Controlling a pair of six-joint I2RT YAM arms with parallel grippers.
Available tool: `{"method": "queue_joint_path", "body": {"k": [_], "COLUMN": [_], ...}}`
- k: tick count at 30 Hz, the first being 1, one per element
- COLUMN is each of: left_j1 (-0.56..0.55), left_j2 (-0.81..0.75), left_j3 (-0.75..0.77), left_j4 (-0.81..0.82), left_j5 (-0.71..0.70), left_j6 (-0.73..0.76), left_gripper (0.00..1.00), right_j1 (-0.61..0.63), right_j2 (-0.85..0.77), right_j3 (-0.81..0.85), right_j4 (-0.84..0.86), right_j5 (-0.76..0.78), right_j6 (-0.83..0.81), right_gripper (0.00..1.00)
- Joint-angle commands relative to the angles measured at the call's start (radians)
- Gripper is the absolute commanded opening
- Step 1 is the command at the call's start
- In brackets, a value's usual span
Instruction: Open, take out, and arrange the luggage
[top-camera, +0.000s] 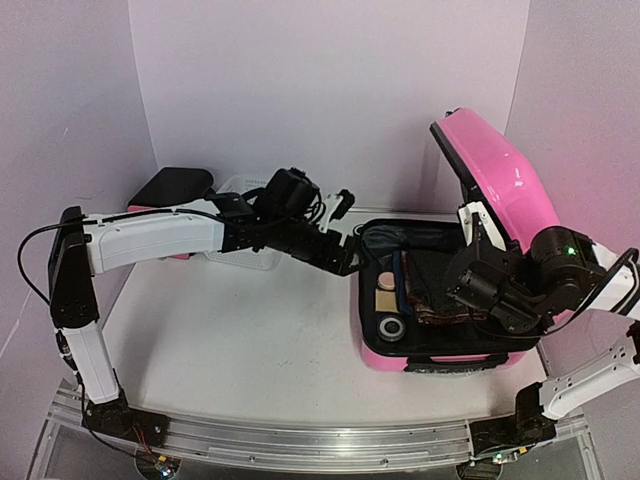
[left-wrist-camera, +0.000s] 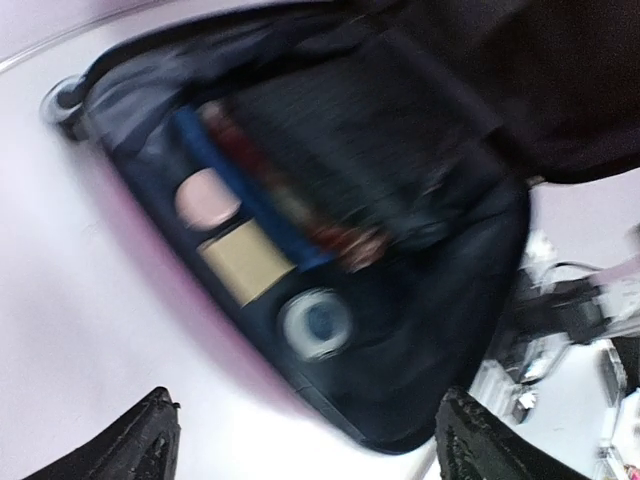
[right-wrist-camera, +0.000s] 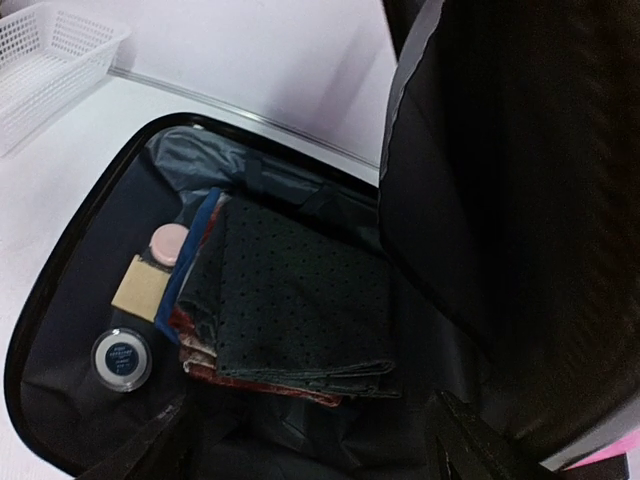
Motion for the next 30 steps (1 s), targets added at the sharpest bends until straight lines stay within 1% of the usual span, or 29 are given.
{"method": "queue_joint_path", "body": {"k": [1, 2, 5, 7, 10, 12, 14, 19, 20, 22, 25, 28, 30], "left_j1": [0.017, 0.017, 0.018, 0.017, 0.016, 0.016, 0.016, 0.017, 0.017, 0.017, 0.017, 0.017, 0.017], "left_j2": [-0.030, -0.013, 0.059, 0.101, 0.140, 0.171, 0.210, 0.271, 0.272, 0.266, 0.246, 0.223, 0.214], "left_j3": [-0.082, -0.086, -0.077, -0.055, -0.049, -0.029, 0.001, 0.023, 0.018, 0.002, -0.020, -0.039, -0.046], "left_j4": [-0.017, 0.003, 0.049, 0.070, 0.136, 0.153, 0.152, 0.145, 0.142, 0.141, 0.140, 0.138, 0.134], "left_j5": [-0.163, -0.159, -0.113, -0.052, 0.015, 0.040, 0.053, 0.042, 0.040, 0.035, 0.027, 0.022, 0.024], "left_j6": [-0.047, -0.071, -0.106, -0.124, -0.153, -0.162, -0.162, -0.169, -0.168, -0.166, -0.152, -0.140, -0.136], "left_gripper": [0.96, 0.99, 0.99, 0.99, 0.99, 0.99, 0.95, 0.75, 0.72, 0.71, 0.70, 0.68, 0.66], "right_j1": [-0.021, -0.026, -0.032, -0.034, -0.036, -0.037, -0.037, -0.037, -0.037, -0.037, -0.037, -0.037, -0.037], "right_j2": [-0.061, -0.068, -0.076, -0.089, -0.123, -0.142, -0.158, -0.231, -0.256, -0.311, -0.379, -0.395, -0.402], "right_j3": [0.005, 0.009, 0.040, 0.065, 0.078, 0.091, 0.104, 0.121, 0.120, 0.119, 0.120, 0.136, 0.148], "right_j4": [-0.008, -0.008, -0.008, -0.010, -0.012, -0.012, -0.011, -0.012, -0.012, -0.014, -0.013, -0.014, -0.014], "right_j5": [0.153, 0.163, 0.188, 0.209, 0.249, 0.270, 0.294, 0.369, 0.383, 0.402, 0.416, 0.409, 0.405], "right_j6": [-0.021, -0.028, -0.073, -0.101, -0.129, -0.148, -0.181, -0.247, -0.252, -0.256, -0.288, -0.339, -0.369], "right_gripper": [0.77, 0.77, 0.77, 0.77, 0.78, 0.78, 0.79, 0.80, 0.81, 0.81, 0.85, 0.92, 0.93]}}
